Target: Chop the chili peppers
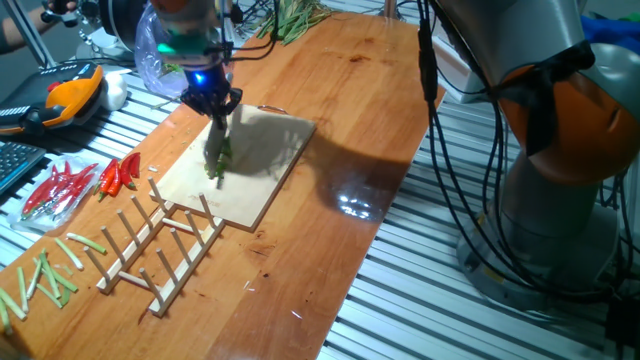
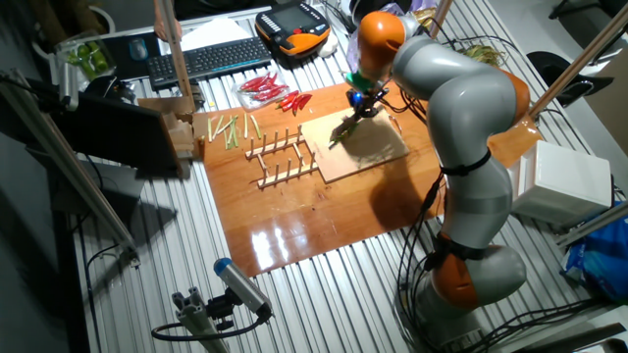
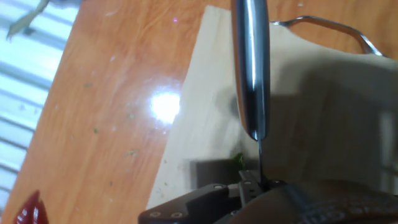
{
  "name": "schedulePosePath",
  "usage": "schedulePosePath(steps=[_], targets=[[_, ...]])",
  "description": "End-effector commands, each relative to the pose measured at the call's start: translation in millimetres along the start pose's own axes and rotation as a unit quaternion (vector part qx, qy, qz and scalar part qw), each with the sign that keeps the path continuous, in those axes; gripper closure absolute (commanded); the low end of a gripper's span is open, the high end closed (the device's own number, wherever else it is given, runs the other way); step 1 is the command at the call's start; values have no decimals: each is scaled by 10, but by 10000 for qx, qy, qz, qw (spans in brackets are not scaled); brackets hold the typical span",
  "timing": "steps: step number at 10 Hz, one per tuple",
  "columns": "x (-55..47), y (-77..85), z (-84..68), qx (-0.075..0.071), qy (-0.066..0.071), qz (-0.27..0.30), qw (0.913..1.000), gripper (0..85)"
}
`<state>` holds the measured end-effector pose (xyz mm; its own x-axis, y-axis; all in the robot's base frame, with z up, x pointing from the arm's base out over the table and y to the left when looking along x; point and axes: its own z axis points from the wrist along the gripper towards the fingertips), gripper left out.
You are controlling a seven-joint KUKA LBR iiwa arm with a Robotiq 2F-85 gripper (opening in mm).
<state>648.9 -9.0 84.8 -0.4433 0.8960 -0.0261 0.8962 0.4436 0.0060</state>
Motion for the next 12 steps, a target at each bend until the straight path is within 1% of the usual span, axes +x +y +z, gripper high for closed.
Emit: schedulePosePath(steps=[1,3,5,6,7,9,10,11,12], targets=[[14,-2,23,-38,1,-643,9979,850],[32,2,86,-84,-43,-643,9979,850],[27,-23,128,-110,-75,-590,9982,850],[58,-39,135,-124,-65,-597,9981,850],[132,-45,125,-129,-41,-527,9985,850],[273,-70,136,-93,-107,-422,9990,850],[299,-68,141,-74,-140,-416,9990,850],[262,-58,127,-74,-140,-416,9990,850],[177,-46,93,-71,-113,-476,9988,850]])
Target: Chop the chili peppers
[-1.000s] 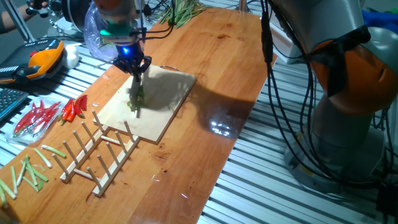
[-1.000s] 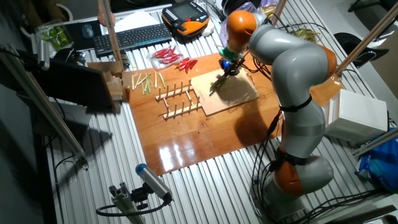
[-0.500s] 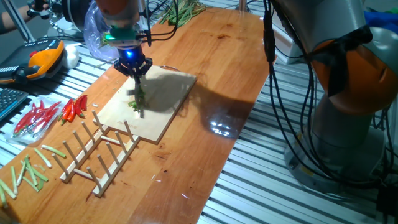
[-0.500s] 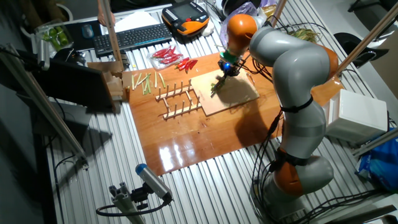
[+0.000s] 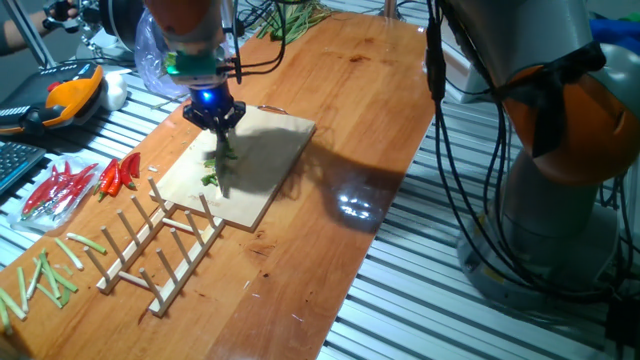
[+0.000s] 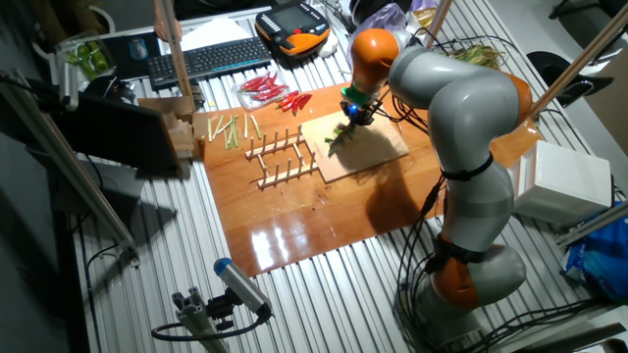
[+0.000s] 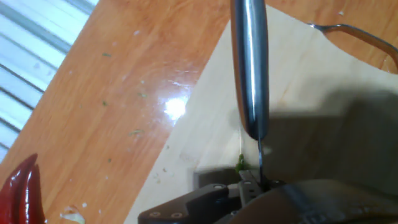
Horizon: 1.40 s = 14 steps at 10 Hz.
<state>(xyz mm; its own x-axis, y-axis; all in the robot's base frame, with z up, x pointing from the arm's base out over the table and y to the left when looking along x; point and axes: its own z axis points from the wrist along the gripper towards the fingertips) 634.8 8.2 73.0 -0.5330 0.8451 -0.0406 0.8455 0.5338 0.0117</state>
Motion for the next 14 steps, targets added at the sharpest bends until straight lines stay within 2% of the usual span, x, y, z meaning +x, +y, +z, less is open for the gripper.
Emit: schedulePosePath(steps=[1,2,4,5,6,7,8,9,10,12,13,14], targets=[[-169,10,-85,-15,57,-34,10000,850],[-258,21,-178,-14,195,-132,9997,850],[-278,63,-484,13,393,-386,9985,850],[-235,122,-696,-107,546,-491,9972,850],[-170,179,-884,-291,720,-646,9949,850],[-73,256,-1082,-537,987,-743,9909,850],[63,362,-1264,-641,1195,-782,9877,850],[241,489,-1443,-680,1218,-964,9855,850],[396,592,-1561,-671,1191,-1148,9839,850],[659,704,-1689,-709,1074,-1703,9770,850],[732,692,-1707,-746,967,-2193,9680,850],[780,672,-1719,-843,1017,-2485,9596,850]])
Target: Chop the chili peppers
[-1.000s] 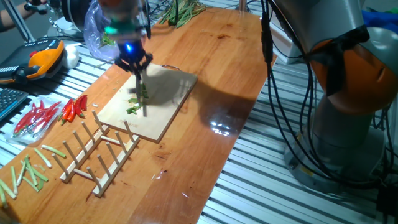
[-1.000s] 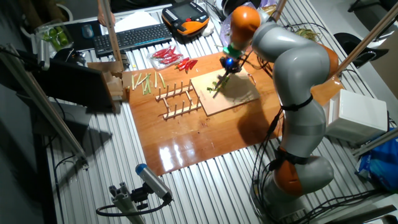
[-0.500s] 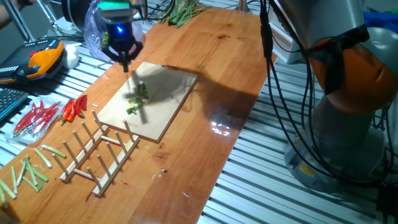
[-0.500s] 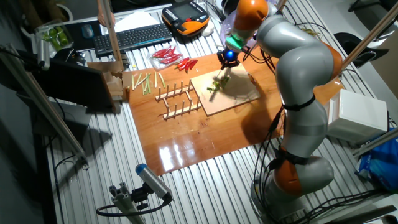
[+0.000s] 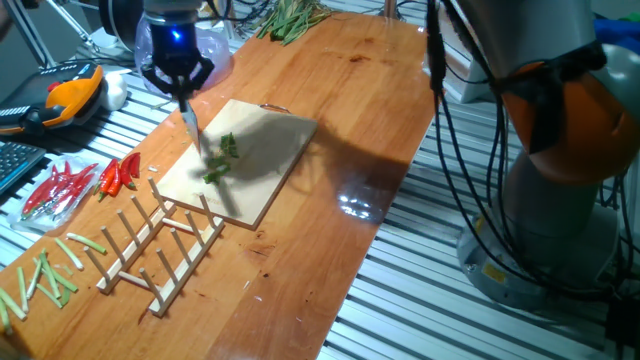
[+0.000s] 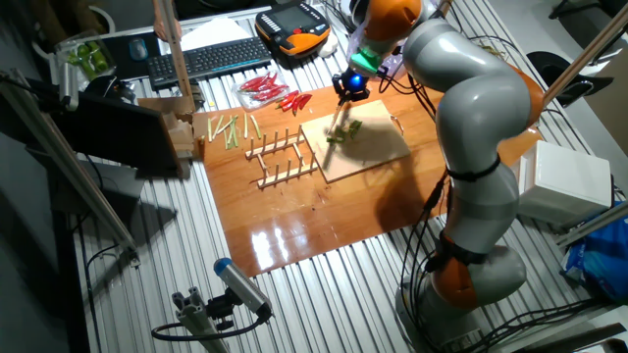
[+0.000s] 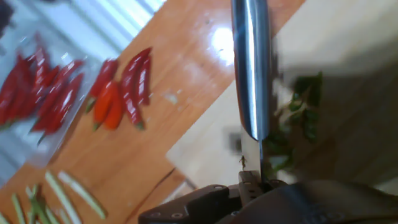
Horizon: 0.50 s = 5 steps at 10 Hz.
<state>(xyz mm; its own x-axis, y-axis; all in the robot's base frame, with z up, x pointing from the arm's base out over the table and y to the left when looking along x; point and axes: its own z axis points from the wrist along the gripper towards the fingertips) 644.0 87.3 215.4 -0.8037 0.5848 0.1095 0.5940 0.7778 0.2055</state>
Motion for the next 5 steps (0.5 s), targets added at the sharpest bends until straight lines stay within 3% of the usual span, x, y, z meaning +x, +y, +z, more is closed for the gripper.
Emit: schedulePosePath(steps=[1,3,5], targets=[[219,269,-205,96,166,-946,9953,850],[221,262,-218,194,185,-1630,9863,850],[262,274,-187,283,134,-1835,9825,850]])
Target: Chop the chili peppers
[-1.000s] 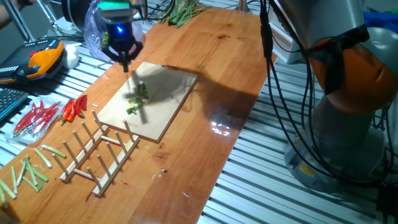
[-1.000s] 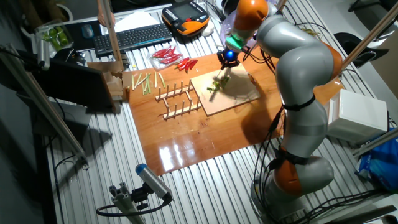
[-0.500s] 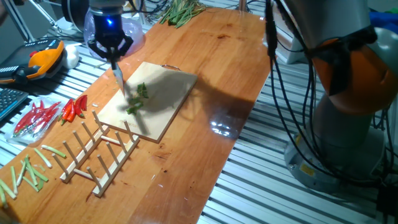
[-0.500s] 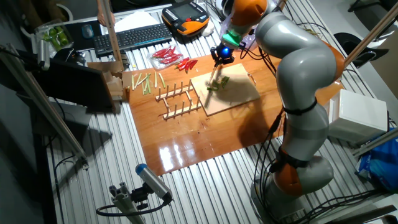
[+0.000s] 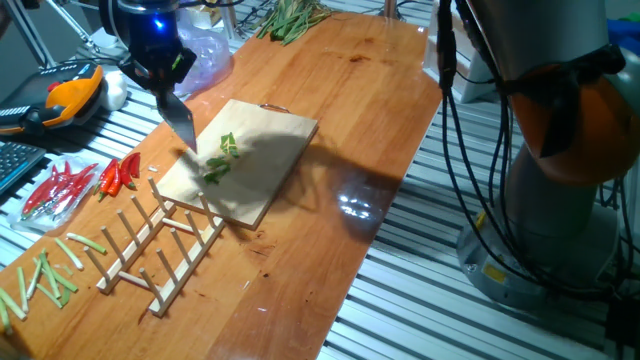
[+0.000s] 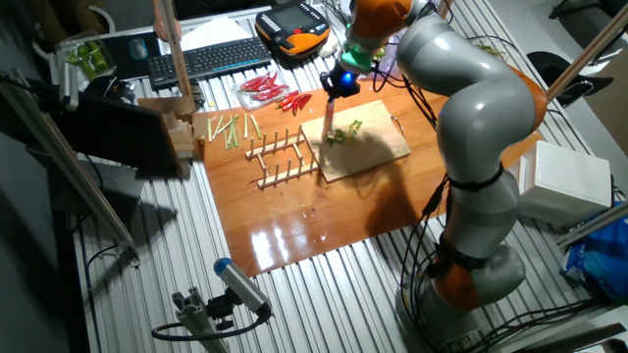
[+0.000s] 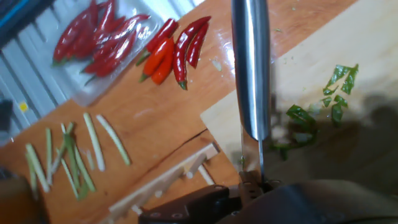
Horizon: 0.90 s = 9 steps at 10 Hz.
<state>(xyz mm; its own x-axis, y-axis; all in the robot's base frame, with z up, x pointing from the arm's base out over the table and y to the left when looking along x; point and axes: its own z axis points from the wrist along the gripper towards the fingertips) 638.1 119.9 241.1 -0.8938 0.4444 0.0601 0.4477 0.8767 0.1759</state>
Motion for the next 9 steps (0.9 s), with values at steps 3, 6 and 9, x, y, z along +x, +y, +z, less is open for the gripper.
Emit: schedulePosePath(steps=[3,6,9], targets=[[105,65,106,172,120,-1607,9868,850],[109,58,104,236,105,-1826,9828,850],[92,47,101,509,-50,-1921,9800,850]])
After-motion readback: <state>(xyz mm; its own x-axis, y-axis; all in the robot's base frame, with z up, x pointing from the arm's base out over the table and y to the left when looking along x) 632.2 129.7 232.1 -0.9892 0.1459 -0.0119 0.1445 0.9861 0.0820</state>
